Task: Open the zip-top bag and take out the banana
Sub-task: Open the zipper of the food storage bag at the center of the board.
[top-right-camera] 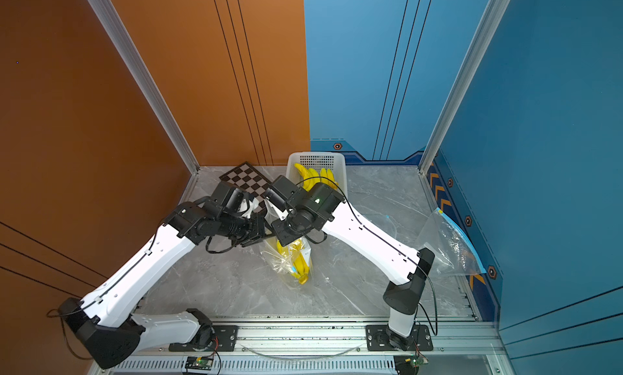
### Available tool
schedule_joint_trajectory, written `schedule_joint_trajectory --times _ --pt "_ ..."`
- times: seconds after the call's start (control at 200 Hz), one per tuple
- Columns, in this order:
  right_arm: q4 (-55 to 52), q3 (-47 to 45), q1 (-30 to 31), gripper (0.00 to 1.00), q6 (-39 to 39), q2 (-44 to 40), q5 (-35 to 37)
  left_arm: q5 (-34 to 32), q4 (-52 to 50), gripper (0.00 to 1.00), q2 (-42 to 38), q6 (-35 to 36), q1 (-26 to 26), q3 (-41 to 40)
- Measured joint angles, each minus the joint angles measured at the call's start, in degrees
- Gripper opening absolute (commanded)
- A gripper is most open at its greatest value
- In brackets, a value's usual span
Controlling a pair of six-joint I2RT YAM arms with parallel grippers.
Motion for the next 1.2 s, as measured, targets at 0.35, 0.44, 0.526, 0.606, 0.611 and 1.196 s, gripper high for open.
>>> schedule_joint_trajectory --times 0.35,0.44,0.526,0.606,0.611,1.196 --pt "1.1 -8.5 -7.4 0.0 -0.1 -8.8 0.3 2.1 -7.2 0.0 -1.5 7.5 7.5 1.1" --pt "1.1 -9.2 -7.9 0.1 -0.3 -8.9 -0.2 2.9 -7.5 0.0 -1.5 8.4 7.8 1.4" --pt "1.1 -9.3 -8.2 0.43 -0.5 -9.0 -0.4 2.9 -8.7 0.0 -1.0 8.6 7.8 2.7" --pt "1.9 -9.4 -8.2 1.0 -0.4 -10.1 -1.1 2.7 -9.9 0.0 -0.1 8.6 6.9 4.6" --pt "2.0 -9.4 -8.2 1.0 -0.4 -10.2 -1.2 2.6 -10.0 0.0 0.0 8.6 6.8 4.8" --pt "19.2 -9.2 1.8 0.75 10.5 -13.6 -10.8 1.5 -10.3 0.0 3.8 7.5 -0.1 8.2"
